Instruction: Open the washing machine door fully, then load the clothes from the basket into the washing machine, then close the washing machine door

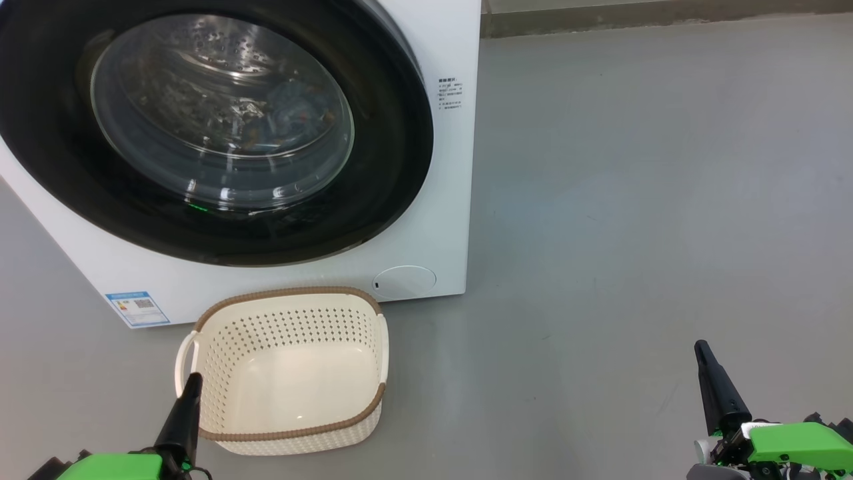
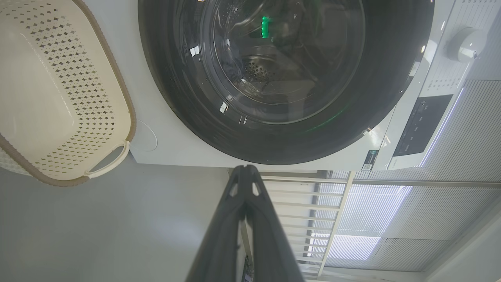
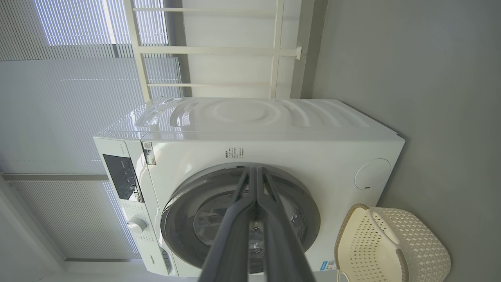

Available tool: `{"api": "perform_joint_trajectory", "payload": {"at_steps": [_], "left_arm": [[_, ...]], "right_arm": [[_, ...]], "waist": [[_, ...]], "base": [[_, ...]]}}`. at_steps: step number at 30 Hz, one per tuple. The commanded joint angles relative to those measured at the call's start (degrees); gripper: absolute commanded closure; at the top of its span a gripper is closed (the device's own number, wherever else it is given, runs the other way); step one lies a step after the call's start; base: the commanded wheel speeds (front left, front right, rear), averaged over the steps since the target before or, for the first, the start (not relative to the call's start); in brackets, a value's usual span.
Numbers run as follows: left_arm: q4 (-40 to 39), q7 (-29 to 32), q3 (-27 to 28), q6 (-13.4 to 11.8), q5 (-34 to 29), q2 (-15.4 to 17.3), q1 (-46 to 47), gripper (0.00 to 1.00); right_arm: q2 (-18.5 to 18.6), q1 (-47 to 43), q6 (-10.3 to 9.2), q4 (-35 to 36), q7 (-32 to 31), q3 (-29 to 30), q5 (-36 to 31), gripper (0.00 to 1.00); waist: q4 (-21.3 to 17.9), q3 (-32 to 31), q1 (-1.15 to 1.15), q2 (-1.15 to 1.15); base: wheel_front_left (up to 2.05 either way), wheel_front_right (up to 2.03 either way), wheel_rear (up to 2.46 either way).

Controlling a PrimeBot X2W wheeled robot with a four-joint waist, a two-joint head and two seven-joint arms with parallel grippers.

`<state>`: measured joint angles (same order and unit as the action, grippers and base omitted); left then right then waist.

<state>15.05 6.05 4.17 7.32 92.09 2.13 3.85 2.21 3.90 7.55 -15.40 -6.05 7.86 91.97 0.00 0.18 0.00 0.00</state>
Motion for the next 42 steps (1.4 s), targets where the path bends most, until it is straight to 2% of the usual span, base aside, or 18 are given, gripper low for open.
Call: {"api": "perform_joint_trajectory", "payload": {"at_steps": [1,42], "left_arm": [[-1.0,0.1,1.9,0.2,0.4,1.1,2.3,1.0],[-1.0,0.3,2.2,0.2,0.2,0.9,2.3,1.0]], "right_arm": [[0.7,2.3,-0.06,1.4,-0.4,-1.3,0.2,1.0],[0.7,2.3,-0.06,1.4,-0.5,-1.3,0.2,1.0]], "waist": [[0.0,0.0,0.0,0.0],[0.0,0.0,0.0,0.0]], "base": [[0.0,0.0,0.0],[0.0,0.0,0.0]]}}
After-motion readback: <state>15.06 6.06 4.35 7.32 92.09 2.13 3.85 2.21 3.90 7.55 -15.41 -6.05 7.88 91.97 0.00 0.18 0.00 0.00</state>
